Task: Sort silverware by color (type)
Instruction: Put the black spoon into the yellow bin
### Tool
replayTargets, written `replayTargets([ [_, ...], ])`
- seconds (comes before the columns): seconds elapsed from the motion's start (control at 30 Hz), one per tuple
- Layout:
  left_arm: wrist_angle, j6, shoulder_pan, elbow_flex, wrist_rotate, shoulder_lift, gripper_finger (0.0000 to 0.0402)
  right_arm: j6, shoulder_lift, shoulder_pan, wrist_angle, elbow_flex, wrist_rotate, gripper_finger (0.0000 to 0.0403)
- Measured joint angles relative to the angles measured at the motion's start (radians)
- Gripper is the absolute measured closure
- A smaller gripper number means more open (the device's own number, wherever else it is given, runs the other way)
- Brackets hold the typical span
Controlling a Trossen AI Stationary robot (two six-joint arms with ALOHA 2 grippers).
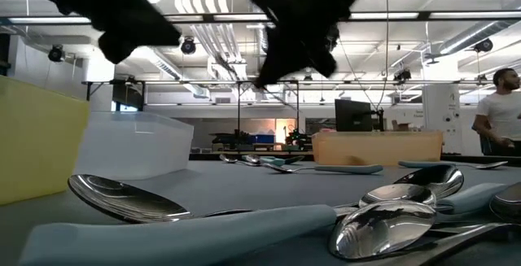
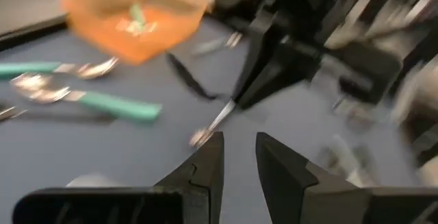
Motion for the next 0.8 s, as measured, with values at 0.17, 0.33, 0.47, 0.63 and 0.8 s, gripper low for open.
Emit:
replayTargets([
  [0.17, 0.246, 0.007, 0.0, -0.048, -0.015, 0.035, 0.0333, -0.102, 0.031, 0.0, 0.088, 0.046, 0.017, 0.0394],
  [0.33, 0.249, -0.017, 0.0, -0.03, -0.053, 0.057, 0.0333, -0.166, 0.03, 0.0, 0.104, 0.086, 0.065, 0.0394],
  [0.47, 0.247, -0.019, 0.004, -0.002, -0.056, 0.077, 0.0332, -0.198, 0.031, -0.001, 0.095, 0.097, 0.069, 0.0394],
  [0.63, 0.244, -0.016, 0.016, 0.037, -0.081, 0.123, 0.0316, -0.224, 0.031, -0.001, 0.134, 0.1, 0.069, 0.0394],
  [0.8, 0.238, -0.012, 0.027, 0.081, -0.097, 0.188, 0.0288, -0.238, 0.031, 0.0, 0.156, 0.1, 0.071, 0.0394],
])
